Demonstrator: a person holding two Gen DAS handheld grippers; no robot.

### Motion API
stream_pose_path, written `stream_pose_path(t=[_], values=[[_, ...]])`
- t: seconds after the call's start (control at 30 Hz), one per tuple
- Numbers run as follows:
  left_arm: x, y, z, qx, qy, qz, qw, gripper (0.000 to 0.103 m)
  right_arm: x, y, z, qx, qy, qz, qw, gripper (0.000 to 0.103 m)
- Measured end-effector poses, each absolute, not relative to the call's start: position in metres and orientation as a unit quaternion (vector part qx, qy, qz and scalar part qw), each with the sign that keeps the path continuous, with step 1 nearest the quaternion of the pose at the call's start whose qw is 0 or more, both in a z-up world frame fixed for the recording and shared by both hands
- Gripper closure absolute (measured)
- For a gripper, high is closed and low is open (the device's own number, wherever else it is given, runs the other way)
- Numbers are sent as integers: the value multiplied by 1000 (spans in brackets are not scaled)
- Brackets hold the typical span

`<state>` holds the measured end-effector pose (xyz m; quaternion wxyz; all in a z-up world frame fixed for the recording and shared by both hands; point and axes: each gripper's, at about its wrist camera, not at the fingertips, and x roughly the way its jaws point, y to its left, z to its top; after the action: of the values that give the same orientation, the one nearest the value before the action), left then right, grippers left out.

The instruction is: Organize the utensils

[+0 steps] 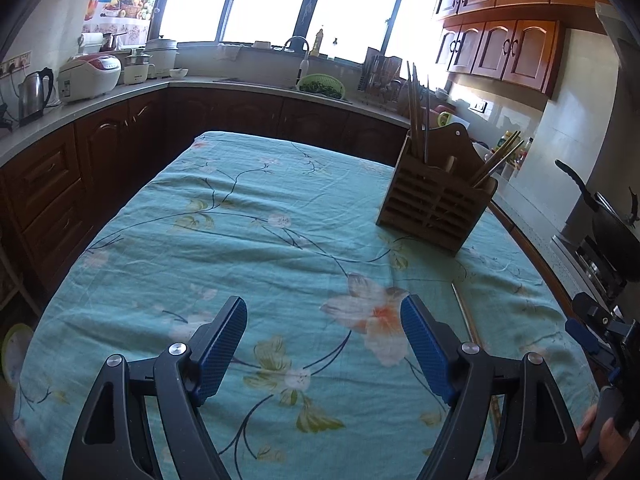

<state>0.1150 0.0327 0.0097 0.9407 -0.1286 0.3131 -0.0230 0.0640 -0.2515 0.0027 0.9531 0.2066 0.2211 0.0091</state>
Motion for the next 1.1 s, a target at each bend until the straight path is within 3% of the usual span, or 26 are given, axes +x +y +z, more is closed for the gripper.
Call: stream_pose_path(t=[0.27,0.43,0.57,0.8,1.1], values=[[84,33,12,-129,309,-26,942,24,44,-243,4,196,218,16,956,8],[58,29,31,-107,263,-36,958,23,23,-233,22,157,184,6,970,5],[27,29,43,-91,216,-23,972,1,-5,-222,39,104,126,-19,987,0],[-19,21,27,-61,176,-3,983,1,-35,-214,30,46,81,-59,994,0],[-32,-1,1,-7,180,5,984,1,-48,-213,-1,20,101,-73,992,0]])
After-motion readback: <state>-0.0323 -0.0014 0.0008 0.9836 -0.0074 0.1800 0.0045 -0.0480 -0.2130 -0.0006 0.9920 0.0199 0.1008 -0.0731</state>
